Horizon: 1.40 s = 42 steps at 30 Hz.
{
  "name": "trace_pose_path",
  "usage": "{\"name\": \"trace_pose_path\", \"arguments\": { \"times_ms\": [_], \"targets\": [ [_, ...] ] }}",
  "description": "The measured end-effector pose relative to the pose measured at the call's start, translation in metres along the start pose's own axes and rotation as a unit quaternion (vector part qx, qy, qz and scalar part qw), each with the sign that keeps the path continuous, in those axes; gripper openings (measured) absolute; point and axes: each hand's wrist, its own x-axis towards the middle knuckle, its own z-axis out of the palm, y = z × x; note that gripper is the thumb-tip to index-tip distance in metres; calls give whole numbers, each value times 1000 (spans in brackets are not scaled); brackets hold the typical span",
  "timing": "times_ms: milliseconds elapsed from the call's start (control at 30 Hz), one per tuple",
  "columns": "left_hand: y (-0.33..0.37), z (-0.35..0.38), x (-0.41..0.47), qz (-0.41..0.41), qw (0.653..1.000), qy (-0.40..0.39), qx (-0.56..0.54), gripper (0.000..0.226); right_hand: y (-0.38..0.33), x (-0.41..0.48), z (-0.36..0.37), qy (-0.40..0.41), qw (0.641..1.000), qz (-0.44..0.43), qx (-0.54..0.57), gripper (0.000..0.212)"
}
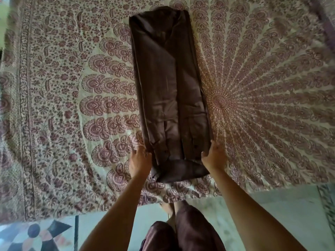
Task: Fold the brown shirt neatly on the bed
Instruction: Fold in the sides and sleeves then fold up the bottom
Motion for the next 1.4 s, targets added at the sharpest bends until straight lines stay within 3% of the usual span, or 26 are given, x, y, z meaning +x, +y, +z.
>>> {"name": "trace_pose_path", "arguments": {
  "times_ms": [100,233,367,500,633,700,800,867,933,1000,1067,1167,1233,1267,1300,1367,1400],
  "targets": [
    [-3,8,-10,-90,994,-20,-52,60,7,2,5,16,997,35,66,66],
    [-7,20,-11,-72,994,-45,-75,74,12,7,13,4,994,44,99,75],
    [-15,24,-17,-7,991,-27,-130,60,17,7,18,-16,994,29,108,67],
    [-22,22,0,71,987,1,-142,61,24,13,6,0,986,-43,158,53],
    [-16,18,35,209,978,7,1,63,27,34,-10,-1,979,-154,137,71],
    [-13,17,47,295,950,-17,103,60,27,45,-18,-3,969,-239,66,77],
    [-17,14,56,368,901,30,227,65,32,61,-23,47,928,-350,-119,81],
    [-22,10,61,469,813,75,336,81,38,71,-24,112,878,-411,-218,84],
    [-30,9,67,545,738,58,394,85,41,82,-24,139,810,-484,-300,88],
    [-34,10,76,585,698,21,414,83,38,88,-26,124,754,-546,-344,93],
    [-30,9,85,596,674,-2,437,89,33,92,-27,96,730,-569,-367,95],
    [-18,6,89,589,674,-33,445,95,27,93,-29,50,734,-572,-361,94],
    [-7,5,84,581,704,-60,405,86,25,92,-30,-4,765,-563,-312,87],
    [-1,4,78,562,742,-66,359,78,23,92,-30,-29,792,-555,-251,82],
    [4,2,72,509,807,-88,286,66,22,91,-31,-59,832,-526,-165,74],
    [20,-3,63,305,939,-121,106,41,11,81,-40,-82,914,-394,42,48],
    [29,-7,61,209,971,-118,10,33,5,78,-44,-83,932,-324,138,30]
  ]
}}
